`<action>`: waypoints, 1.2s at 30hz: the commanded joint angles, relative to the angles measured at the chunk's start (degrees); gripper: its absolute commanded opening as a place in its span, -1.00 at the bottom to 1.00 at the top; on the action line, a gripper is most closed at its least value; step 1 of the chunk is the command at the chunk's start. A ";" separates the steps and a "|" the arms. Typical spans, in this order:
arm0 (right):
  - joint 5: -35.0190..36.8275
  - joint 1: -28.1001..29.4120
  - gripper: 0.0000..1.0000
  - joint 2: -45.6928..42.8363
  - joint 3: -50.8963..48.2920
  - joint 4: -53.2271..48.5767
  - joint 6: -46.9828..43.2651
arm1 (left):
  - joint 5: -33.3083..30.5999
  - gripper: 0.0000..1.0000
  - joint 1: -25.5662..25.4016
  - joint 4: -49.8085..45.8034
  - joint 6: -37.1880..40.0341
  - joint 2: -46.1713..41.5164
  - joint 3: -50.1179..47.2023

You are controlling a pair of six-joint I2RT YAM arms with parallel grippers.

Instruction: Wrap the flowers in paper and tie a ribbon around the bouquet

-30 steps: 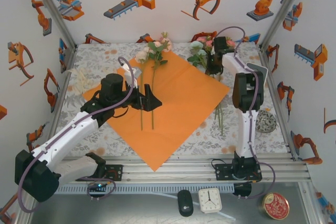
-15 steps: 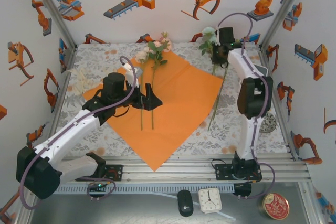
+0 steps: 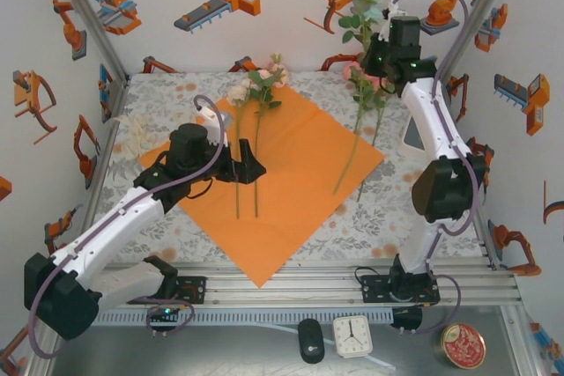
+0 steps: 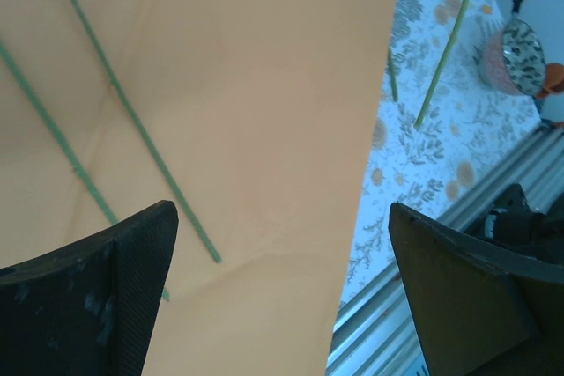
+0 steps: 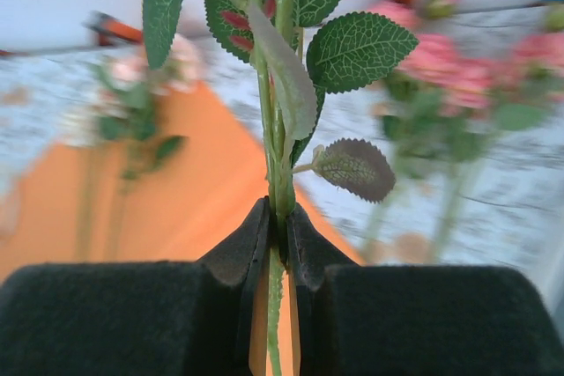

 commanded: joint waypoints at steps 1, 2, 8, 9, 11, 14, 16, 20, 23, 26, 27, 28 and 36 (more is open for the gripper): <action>-5.21 6.15 -0.99 4.21 -1.87 8.57 14.86 | -5.94 0.92 1.12 -3.63 -1.51 -2.26 1.93; -3.71 8.01 -0.99 6.49 -0.31 8.82 14.66 | -5.83 0.92 1.64 -4.11 -1.87 -2.73 1.69; -2.13 15.35 -0.99 23.24 14.57 8.18 14.28 | -4.81 0.93 3.87 -5.88 -2.31 -4.98 -0.06; -1.66 16.27 -0.99 25.54 17.41 7.48 13.17 | -4.74 0.93 4.14 -5.94 -2.43 -5.25 -0.25; -1.30 17.91 -0.99 31.75 23.83 5.77 13.85 | -4.19 0.93 4.68 -5.83 -2.63 -5.70 -0.62; -0.60 19.33 -0.99 38.29 29.90 5.49 16.24 | -3.84 0.93 5.12 -5.97 -2.69 -6.08 -1.00; 0.80 20.30 -0.99 41.16 32.34 5.36 16.49 | -3.65 0.93 5.43 -6.33 -2.47 -6.28 -1.08; 0.57 21.04 -0.72 45.37 35.65 3.93 16.51 | -3.32 0.93 6.02 -6.69 -2.29 -6.77 -1.36; 0.88 21.11 -0.45 45.09 36.01 1.51 14.39 | -3.27 0.93 6.35 -6.61 -2.37 -7.12 -1.70; 2.04 20.99 -0.22 41.90 33.54 0.04 11.35 | -3.09 0.93 6.44 -6.46 -2.37 -7.08 -1.91; 2.67 20.90 -0.19 40.10 31.90 0.12 10.64 | -2.89 0.93 6.48 -6.38 -2.46 -7.04 -1.93; 3.17 20.74 -0.15 38.54 30.26 0.36 9.99 | -2.70 0.93 6.47 -6.24 -2.62 -6.88 -1.97; 3.42 18.64 0.43 29.83 22.73 -0.68 7.26 | -1.64 0.93 6.64 -5.80 -3.30 -7.04 -2.14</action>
